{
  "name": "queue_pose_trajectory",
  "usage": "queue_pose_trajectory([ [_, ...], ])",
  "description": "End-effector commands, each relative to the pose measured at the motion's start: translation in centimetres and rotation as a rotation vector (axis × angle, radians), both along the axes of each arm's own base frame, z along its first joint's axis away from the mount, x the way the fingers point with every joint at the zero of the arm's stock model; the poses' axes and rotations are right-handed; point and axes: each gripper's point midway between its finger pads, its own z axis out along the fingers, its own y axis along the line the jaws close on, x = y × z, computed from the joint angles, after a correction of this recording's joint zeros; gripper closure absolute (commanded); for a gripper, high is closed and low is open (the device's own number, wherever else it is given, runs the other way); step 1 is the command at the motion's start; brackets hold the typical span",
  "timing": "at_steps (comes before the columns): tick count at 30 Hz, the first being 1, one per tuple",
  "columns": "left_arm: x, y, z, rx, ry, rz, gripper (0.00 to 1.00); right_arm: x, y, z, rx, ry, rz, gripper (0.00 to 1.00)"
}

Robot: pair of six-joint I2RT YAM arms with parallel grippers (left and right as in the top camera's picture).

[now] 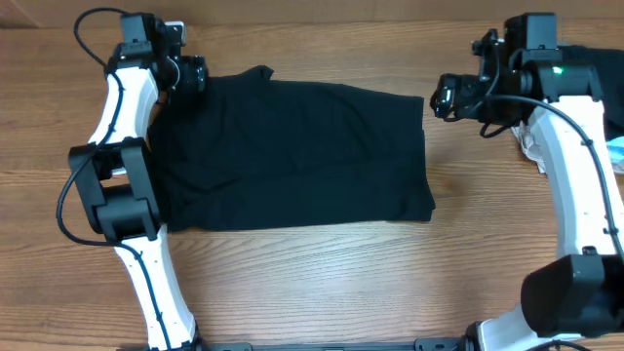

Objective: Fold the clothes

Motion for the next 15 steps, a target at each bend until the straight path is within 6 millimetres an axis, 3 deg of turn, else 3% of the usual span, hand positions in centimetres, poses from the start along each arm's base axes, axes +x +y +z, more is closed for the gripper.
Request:
queue_pose_trajectory([
  [1,0.6,0.2,-1.1,0.029,0.000,-0.020,0.21,0.4,-0.1,0.8,-0.006,-0.027,0.002,0.00],
  [4,0.6,0.5,-2.6,0.023,0.026,0.018,0.22,0.4,-0.1,0.8,-0.006,-0.027,0.002,0.00],
  [10,0.9,0.7,-3.5,0.008,0.026,0.054,0.27,0.4,-0.1,0.8,-0.006,-0.027,0.002,0.00],
  [13,1.0,0.7,-3.6,0.009,0.025,0.054,0.36,0.4,-0.2,0.8,-0.012,-0.027,-0.001,0.00],
  [15,1.1,0.7,-3.5,0.012,0.021,0.056,0.51,0.4,-0.2,0.8,-0.012,-0.028,-0.001,0.00],
])
